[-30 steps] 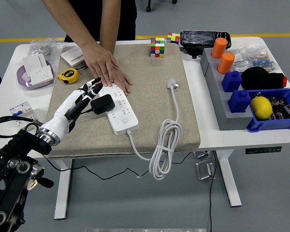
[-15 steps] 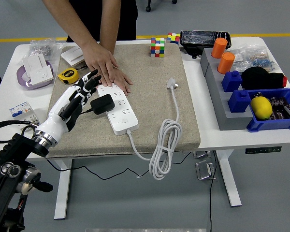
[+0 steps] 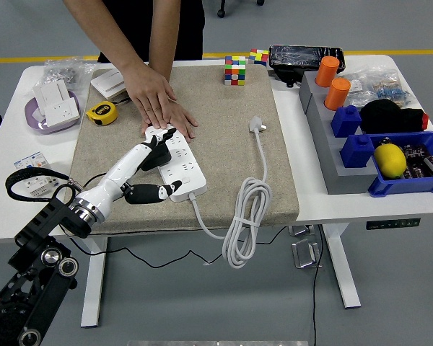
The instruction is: Pick up the plug,place it near the board,insert it into the board,press the button
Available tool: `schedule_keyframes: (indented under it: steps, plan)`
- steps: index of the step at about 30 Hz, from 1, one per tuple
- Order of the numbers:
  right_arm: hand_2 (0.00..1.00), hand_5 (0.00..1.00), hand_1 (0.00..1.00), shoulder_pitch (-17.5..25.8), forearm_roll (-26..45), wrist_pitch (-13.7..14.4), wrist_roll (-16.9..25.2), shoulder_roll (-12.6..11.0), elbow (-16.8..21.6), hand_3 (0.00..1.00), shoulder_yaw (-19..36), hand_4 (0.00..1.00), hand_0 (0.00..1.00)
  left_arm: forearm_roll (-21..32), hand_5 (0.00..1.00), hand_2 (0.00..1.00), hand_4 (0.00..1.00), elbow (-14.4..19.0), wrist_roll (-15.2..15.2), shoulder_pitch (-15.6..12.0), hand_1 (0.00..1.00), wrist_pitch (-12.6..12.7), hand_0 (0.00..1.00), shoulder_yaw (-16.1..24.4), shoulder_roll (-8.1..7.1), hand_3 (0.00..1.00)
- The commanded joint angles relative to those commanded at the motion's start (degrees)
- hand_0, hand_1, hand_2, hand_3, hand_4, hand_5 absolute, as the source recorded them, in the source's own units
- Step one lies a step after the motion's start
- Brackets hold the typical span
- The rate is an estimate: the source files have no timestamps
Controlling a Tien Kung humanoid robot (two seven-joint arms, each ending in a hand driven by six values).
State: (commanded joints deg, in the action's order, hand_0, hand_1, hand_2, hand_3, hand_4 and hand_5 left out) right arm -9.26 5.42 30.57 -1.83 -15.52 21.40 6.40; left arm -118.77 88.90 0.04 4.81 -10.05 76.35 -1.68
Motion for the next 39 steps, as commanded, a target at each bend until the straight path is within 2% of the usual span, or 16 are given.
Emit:
schedule_keyframes:
  steps: [4, 5, 8, 10, 11, 16, 17, 19, 22, 23, 27, 32, 35, 39]
  plan:
    - [0.750, 0.998, 0.779, -0.2, 0.0, 0.0, 0.0, -0.1, 0.0, 0.753, 0.0, 0.998, 0.821, -9.7, 0.002, 0.548, 0.302, -1.2, -0.8, 0.9, 0.551, 2.4, 0.658, -0.5, -0.39, 0.998]
    - [0.750, 0.998, 0.778, -0.2, 0.0, 0.0, 0.0, -0.1, 0.0, 0.753, 0.0, 0.998, 0.822, -11.2, 0.002, 0.368, 0.559, -1.5, -0.8, 1.0, 0.361, 2.6, 0.392, -0.6, -0.45, 0.998]
    - [0.750, 0.998, 0.778, -0.2, 0.0, 0.0, 0.0, -0.1, 0.1, 0.753, 0.0, 0.998, 0.822, -11.2, 0.002, 0.368, 0.559, -2.8, -1.6, 1.8, 0.361, 2.4, 0.392, -0.8, -0.61, 0.998]
    - [0.750, 0.998, 0.778, -0.3, 0.0, 0.0, 0.0, -0.1, 0.1, 0.753, -0.1, 0.998, 0.822, -11.2, 0.002, 0.368, 0.559, -4.5, -2.3, 2.4, 0.361, 1.4, 0.392, -1.2, -0.83, 0.998]
    - [0.749, 0.998, 0.778, -0.3, 0.0, 0.0, 0.0, -0.1, 0.1, 0.753, 0.0, 0.998, 0.821, -11.2, 0.002, 0.157, 0.321, -5.3, -2.3, 2.7, 0.054, 0.8, 0.159, -1.5, -0.96, 0.998]
    - [0.749, 0.998, 0.778, -0.5, 0.2, 0.0, 0.1, -0.1, 0.1, 0.753, 0.2, 0.998, 0.821, -11.2, 0.002, 0.157, 0.321, -7.9, -1.4, 3.6, 0.054, -3.0, 0.159, -1.8, -0.98, 0.998]
    - [0.750, 0.998, 0.778, -0.5, 0.3, 0.0, 0.1, -0.1, 0.1, 0.753, 0.2, 0.998, 0.822, -11.2, 0.002, 0.107, 0.260, -8.3, -1.0, 3.8, 0.002, -3.9, 0.126, -1.9, -0.98, 0.964]
    - [0.750, 0.998, 0.778, -0.5, 0.4, 0.0, 0.1, -0.1, 0.1, 0.753, 0.2, 0.998, 0.822, -11.2, 0.002, 0.107, 0.260, -9.0, -0.4, 4.1, 0.002, -5.6, 0.126, -2.0, -0.96, 0.964]
    - [0.750, 0.998, 0.778, -0.5, 0.5, 0.0, 0.1, -0.1, 0.1, 0.753, 0.2, 0.998, 0.822, -11.2, 0.002, 0.107, 0.260, -9.6, 0.0, 4.6, 0.002, -6.3, 0.126, -2.4, -1.09, 0.964]
    - [0.749, 0.998, 0.778, -0.5, 0.5, 0.0, 0.1, -0.1, 0.1, 0.753, 0.2, 0.998, 0.821, -11.2, 0.002, 0.099, 0.308, -9.7, 0.1, 4.8, 0.002, -6.5, 0.114, -2.5, -1.18, 0.923]
    - [0.749, 0.998, 0.778, -0.6, 0.5, 0.0, 0.1, -0.1, 0.1, 0.753, 0.2, 0.998, 0.821, -11.2, 0.002, 0.099, 0.308, -10.7, 0.2, 6.1, 0.002, -7.0, 0.114, -3.4, -1.93, 0.923]
    - [0.749, 0.998, 0.778, -0.7, 0.5, 0.0, 0.1, -0.1, 0.1, 0.753, 0.4, 0.998, 0.821, -11.2, 0.002, 0.095, 0.316, -12.1, 0.9, 7.7, 0.002, -9.3, 0.106, -5.3, -3.34, 0.900]
    - [0.747, 0.998, 0.777, -0.8, 0.5, 0.0, 0.1, -0.1, 0.1, 0.753, 0.4, 0.998, 0.820, -11.2, 0.002, 0.096, 0.327, -12.6, 1.3, 8.3, 0.002, -10.5, 0.109, -6.0, -3.68, 0.886]
    - [0.747, 0.998, 0.777, -0.8, 0.5, 0.0, 0.1, -0.1, 0.1, 0.753, 0.4, 0.998, 0.820, -11.2, 0.002, 0.096, 0.327, -13.3, 1.2, 8.7, 0.002, -10.5, 0.109, -6.4, -3.80, 0.886]
